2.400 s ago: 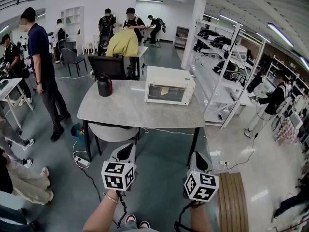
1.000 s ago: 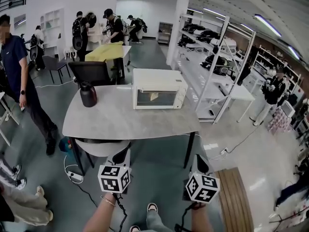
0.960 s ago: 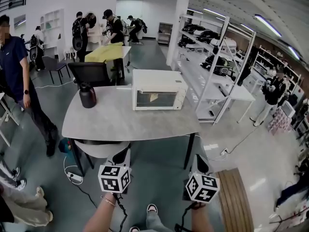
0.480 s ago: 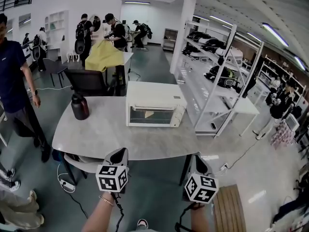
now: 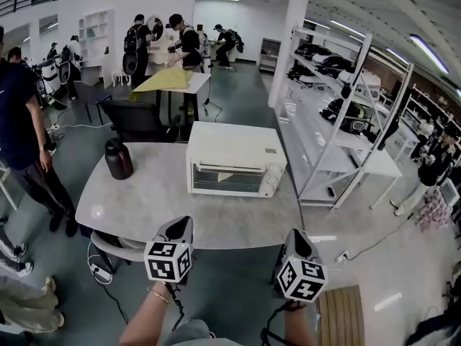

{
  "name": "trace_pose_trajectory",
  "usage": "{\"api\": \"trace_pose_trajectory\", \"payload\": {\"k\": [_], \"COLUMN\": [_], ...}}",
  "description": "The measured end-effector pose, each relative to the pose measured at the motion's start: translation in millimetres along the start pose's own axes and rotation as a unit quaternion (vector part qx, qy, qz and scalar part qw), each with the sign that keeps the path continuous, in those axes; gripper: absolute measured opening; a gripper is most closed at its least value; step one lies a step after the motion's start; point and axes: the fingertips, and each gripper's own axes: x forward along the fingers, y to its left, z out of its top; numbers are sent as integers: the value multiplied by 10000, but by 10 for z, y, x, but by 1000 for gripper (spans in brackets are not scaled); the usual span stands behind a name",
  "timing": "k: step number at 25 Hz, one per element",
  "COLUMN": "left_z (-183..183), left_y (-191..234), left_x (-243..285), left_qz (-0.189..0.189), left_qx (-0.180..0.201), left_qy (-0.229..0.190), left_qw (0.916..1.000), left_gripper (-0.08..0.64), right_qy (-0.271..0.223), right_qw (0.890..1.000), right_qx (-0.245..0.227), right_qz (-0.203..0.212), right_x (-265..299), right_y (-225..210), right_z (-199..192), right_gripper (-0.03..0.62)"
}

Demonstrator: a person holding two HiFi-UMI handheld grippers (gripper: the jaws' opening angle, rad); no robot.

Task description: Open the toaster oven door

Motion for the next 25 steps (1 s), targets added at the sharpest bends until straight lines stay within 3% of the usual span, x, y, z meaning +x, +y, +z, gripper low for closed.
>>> {"api": "trace_pose_trajectory", "payload": {"k": [10,25], "left_z": [219,750], "left_y": [156,809], "left_x": [614,2066], "left_qz": [12,-105], "left_qx": [24,-98], "left_qy": [-34,-195], "left_qw": [10000,9997], "left_gripper": [3,3], "right_qy": [71,-5], "right_qw": [9999,9999], "right_qx": [68,-148], "right_qz": [21,-13], "right_x": [687,2312], "right_y": [-107,-38], "right_z": [67,538], "right_gripper": [5,5]}}
